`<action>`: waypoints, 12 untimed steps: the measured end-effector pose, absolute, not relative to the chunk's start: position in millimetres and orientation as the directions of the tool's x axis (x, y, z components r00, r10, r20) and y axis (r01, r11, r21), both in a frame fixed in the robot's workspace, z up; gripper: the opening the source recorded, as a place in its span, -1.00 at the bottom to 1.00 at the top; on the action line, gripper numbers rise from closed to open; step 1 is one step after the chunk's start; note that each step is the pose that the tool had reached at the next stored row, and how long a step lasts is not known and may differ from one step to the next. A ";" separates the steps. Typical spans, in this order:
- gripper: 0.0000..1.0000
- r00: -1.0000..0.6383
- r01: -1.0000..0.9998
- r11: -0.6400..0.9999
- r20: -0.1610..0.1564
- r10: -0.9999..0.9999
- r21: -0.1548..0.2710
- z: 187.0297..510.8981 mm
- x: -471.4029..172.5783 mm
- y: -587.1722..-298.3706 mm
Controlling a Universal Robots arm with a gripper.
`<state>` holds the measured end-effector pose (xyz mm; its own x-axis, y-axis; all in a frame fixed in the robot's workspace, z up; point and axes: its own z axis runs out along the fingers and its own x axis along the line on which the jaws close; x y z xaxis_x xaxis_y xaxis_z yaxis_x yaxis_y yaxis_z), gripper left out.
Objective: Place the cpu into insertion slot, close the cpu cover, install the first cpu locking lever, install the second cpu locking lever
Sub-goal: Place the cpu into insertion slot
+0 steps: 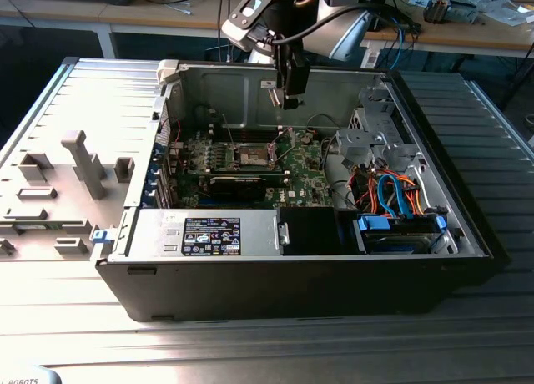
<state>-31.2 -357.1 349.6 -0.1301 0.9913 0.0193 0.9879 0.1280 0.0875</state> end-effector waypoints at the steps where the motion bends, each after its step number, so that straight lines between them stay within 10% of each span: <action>1: 0.09 -0.128 0.988 0.126 0.019 0.992 0.088 349.6 -31.2 -357.1; 12: 0.09 -0.112 0.990 0.109 0.019 0.994 0.088 349.6 -31.2 -357.1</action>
